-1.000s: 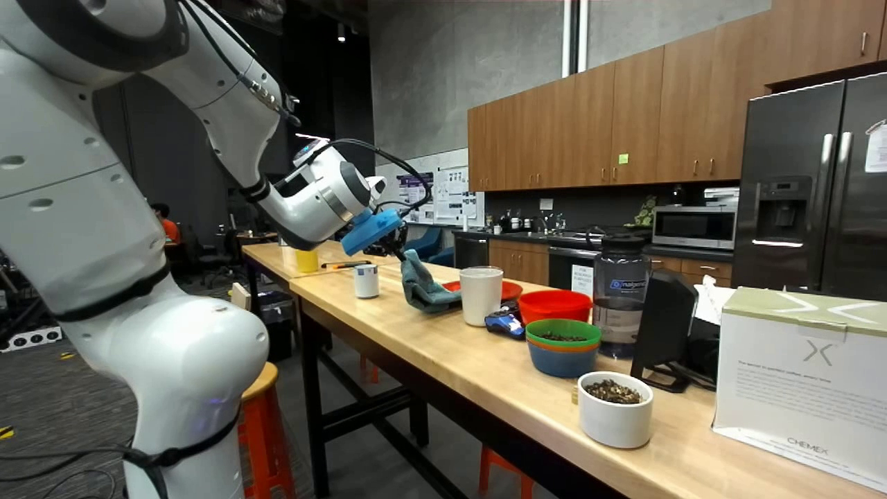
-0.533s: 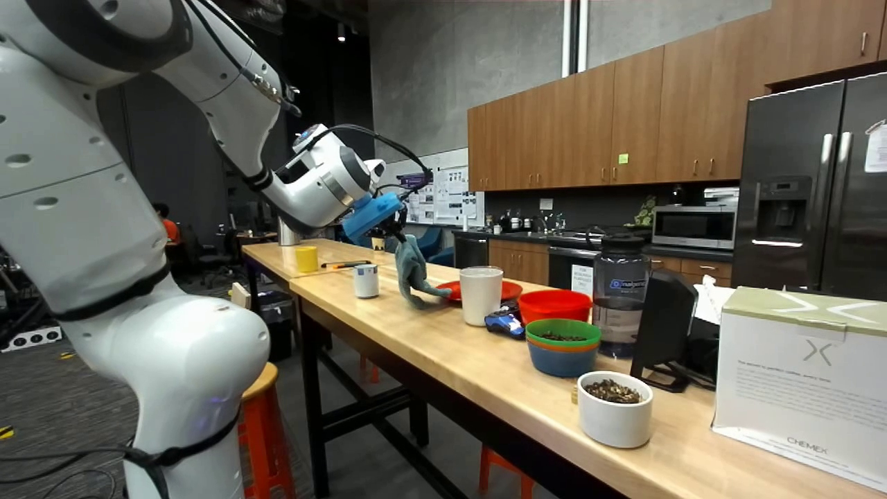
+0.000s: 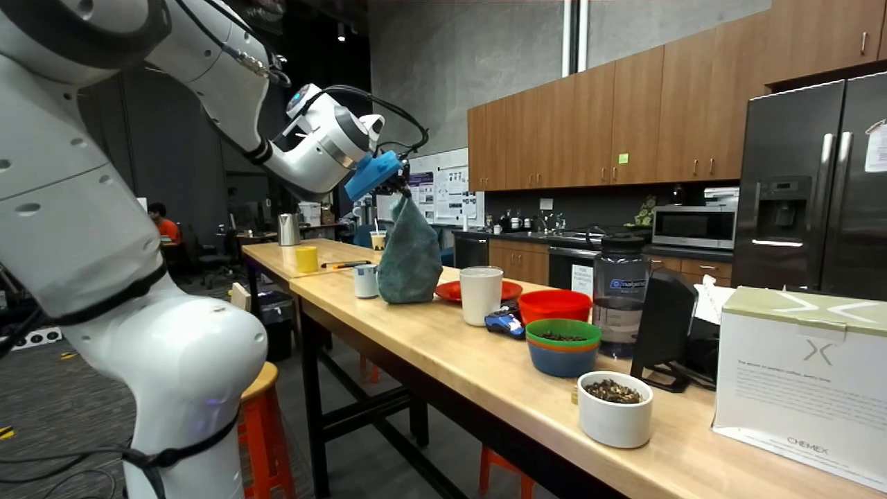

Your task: Unfold the blue towel

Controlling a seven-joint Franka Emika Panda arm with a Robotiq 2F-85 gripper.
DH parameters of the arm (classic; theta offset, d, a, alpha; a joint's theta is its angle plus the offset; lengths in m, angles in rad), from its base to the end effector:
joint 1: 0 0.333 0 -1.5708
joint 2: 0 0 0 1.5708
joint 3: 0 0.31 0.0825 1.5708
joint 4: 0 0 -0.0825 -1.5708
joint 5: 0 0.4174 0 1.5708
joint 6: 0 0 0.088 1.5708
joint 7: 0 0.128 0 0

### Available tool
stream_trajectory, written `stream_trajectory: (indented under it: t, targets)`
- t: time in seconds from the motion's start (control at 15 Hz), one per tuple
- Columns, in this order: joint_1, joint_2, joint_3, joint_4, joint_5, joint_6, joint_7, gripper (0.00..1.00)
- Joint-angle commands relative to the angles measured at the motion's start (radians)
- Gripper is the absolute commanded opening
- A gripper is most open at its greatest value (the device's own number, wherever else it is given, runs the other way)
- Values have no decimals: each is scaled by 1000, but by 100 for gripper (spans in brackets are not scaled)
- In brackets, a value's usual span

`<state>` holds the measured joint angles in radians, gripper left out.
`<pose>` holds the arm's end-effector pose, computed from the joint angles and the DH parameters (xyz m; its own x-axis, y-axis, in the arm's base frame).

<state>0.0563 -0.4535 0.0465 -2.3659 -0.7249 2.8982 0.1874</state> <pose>0.5036 0.0909 0.5745 0.4518 0.5541 0.6992 0.2129 -0.8281 0.5186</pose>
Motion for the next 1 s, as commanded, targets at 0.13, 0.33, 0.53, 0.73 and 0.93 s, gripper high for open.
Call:
stream_trajectory:
  t: [0.13,0.33,0.53,0.73,0.93]
  targets:
    - [-75,-49,31,-81,-62,-22,47,0]
    - [-106,-41,40,-111,-83,-14,74,0]
    - [-119,-42,41,-156,-95,-43,63,0]
    - [-119,-50,42,-208,-107,-100,50,0]
    - [-130,-61,36,-230,-122,-109,60,0]
